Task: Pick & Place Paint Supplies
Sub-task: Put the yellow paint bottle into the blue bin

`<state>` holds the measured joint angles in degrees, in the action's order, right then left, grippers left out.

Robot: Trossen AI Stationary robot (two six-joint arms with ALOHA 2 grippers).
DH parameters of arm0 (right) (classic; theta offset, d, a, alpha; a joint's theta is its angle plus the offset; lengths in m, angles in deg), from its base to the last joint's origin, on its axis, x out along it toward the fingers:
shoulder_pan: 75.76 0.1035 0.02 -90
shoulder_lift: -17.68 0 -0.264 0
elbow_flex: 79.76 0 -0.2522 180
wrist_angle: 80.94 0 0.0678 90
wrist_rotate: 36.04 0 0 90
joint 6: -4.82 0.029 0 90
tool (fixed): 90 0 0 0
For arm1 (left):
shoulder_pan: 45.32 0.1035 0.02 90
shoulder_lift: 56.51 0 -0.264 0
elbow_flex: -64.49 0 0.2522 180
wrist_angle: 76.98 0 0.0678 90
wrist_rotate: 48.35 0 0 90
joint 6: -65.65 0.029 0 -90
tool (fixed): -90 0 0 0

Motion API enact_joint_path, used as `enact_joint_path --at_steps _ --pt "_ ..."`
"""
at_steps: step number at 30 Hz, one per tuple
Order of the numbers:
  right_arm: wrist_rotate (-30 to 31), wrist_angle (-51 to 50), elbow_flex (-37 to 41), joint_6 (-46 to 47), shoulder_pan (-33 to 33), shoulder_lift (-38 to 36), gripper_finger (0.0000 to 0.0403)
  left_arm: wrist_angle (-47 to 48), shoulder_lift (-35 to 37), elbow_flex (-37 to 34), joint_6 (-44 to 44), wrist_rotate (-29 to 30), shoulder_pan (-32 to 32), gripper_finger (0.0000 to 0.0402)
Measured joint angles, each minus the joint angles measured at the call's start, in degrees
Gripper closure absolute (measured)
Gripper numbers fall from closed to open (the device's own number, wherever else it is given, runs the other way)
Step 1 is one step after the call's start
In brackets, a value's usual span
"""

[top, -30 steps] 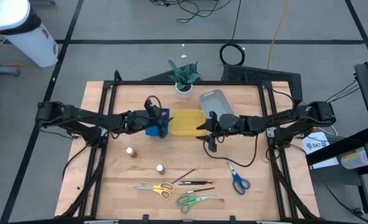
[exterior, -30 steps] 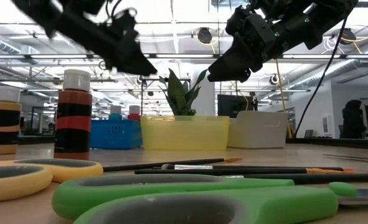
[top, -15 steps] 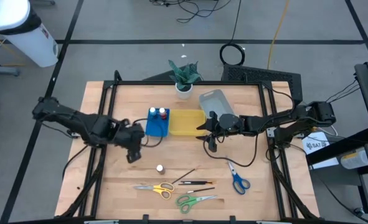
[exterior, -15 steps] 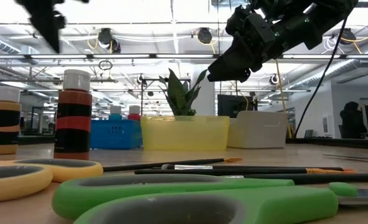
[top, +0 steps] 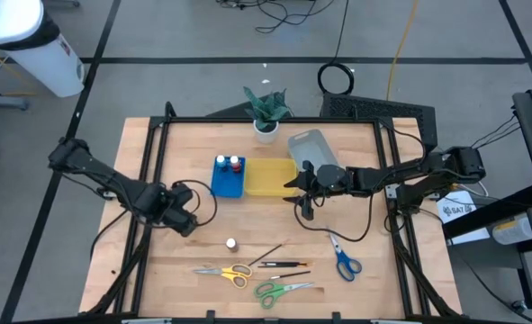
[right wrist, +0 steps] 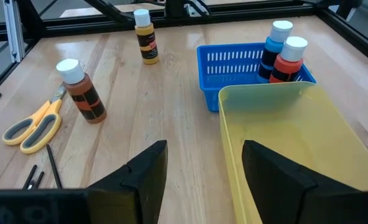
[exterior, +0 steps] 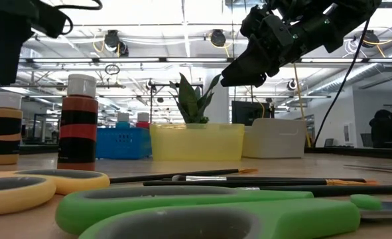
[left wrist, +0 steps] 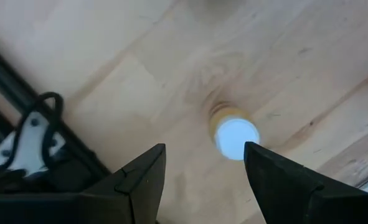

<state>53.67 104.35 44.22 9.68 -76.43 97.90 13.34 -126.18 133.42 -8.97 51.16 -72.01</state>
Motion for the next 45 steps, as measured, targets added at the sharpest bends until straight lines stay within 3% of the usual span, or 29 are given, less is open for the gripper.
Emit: enact_joint_path --at_steps 30,45 --pt "0.2 0.0 0.0 0.4 3.4 0.0 0.0211 -7.0 -0.1 -1.7 -1.0 1.0 0.0 0.0171" --pt "0.2 0.0 0.0 0.4 3.5 0.0 0.0213 -9.4 -0.1 -8.8 -3.3 -1.8 0.0 0.0172"
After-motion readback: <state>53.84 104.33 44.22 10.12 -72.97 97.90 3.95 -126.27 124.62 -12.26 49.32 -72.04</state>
